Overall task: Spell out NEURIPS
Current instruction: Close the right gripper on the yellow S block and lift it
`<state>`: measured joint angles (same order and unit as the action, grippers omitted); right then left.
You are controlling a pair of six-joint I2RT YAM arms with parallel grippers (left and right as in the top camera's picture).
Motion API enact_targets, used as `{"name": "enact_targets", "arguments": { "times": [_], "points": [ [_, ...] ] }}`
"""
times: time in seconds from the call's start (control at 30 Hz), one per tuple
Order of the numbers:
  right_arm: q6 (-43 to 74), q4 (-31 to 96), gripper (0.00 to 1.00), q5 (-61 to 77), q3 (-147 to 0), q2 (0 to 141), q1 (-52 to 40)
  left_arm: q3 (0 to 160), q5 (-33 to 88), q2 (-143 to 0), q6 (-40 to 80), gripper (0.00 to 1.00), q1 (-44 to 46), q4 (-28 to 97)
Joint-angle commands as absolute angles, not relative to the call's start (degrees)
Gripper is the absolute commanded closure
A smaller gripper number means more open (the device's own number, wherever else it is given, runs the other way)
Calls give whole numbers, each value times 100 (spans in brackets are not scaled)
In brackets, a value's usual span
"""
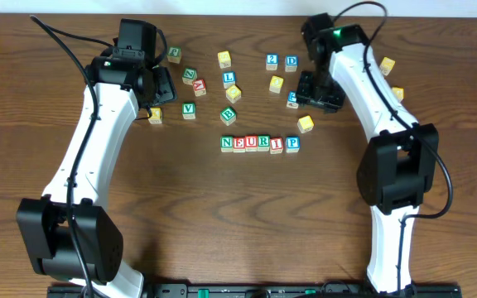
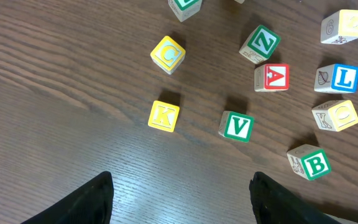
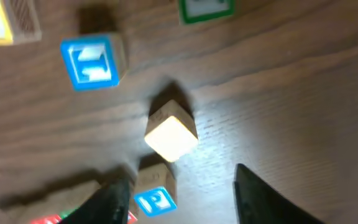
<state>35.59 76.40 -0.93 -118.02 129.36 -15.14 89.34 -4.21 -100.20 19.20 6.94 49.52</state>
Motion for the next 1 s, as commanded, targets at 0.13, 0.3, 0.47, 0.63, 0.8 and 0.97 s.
{"name": "enact_targets", "arguments": {
  "times": [0.13, 0.3, 0.47, 0.63, 0.8, 0.97],
  "points": [
    [5024, 7494, 28, 102, -11701, 13144, -1616, 9011, -412, -10088, 1844, 30, 670, 4967],
    [5319, 7275, 28, 126, -11426, 13148, -1623, 9011, -412, -10088, 1844, 31, 670, 4967],
    [5310, 7216, 48, 106, -11306, 13150, -1623, 9011, -412, -10088, 1844, 30, 670, 4965],
    [5310, 6971, 41, 108, -11059, 13150, -1645, 9011, -412, -10088, 1844, 31, 670, 4965],
    [5310, 6744, 40, 200, -10768, 13150, -1660, 9011, -412, -10088, 1844, 30, 670, 4965],
    [5240, 6670, 40, 209, -10687, 13150, -1660, 9011, -412, -10088, 1844, 30, 670, 4965]
  ]
}}
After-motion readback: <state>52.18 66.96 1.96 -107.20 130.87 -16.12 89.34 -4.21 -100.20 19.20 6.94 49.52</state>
